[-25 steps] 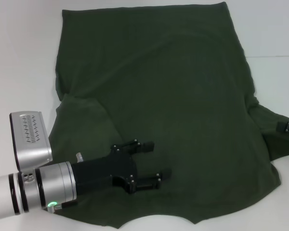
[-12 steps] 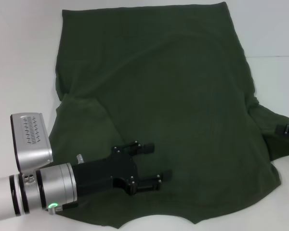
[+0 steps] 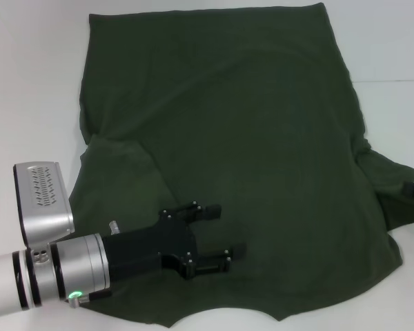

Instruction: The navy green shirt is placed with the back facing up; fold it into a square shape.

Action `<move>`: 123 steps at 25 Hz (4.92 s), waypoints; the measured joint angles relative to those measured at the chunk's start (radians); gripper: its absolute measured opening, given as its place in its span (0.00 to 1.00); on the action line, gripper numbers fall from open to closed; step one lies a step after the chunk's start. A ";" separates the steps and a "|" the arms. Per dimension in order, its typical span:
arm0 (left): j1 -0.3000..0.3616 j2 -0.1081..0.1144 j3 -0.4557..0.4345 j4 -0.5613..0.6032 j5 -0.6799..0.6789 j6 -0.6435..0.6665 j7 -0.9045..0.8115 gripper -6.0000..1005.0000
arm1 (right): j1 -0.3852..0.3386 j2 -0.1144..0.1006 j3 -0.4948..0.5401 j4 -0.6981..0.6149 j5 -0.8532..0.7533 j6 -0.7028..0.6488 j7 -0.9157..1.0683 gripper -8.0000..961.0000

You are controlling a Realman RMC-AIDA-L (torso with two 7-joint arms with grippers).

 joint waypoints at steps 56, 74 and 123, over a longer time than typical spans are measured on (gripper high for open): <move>0.000 0.002 -0.011 0.001 -0.027 -0.004 0.000 0.84 | 0.022 -0.060 0.089 -0.055 0.001 0.049 -0.053 0.01; -0.009 0.002 -0.027 0.006 -0.027 -0.019 -0.005 0.84 | 0.174 -0.047 -0.068 -0.044 0.000 0.028 -0.037 0.02; 0.226 0.030 -0.211 0.283 0.081 0.010 -0.351 0.84 | 0.168 0.115 -0.198 -0.011 0.235 -0.071 -0.252 0.96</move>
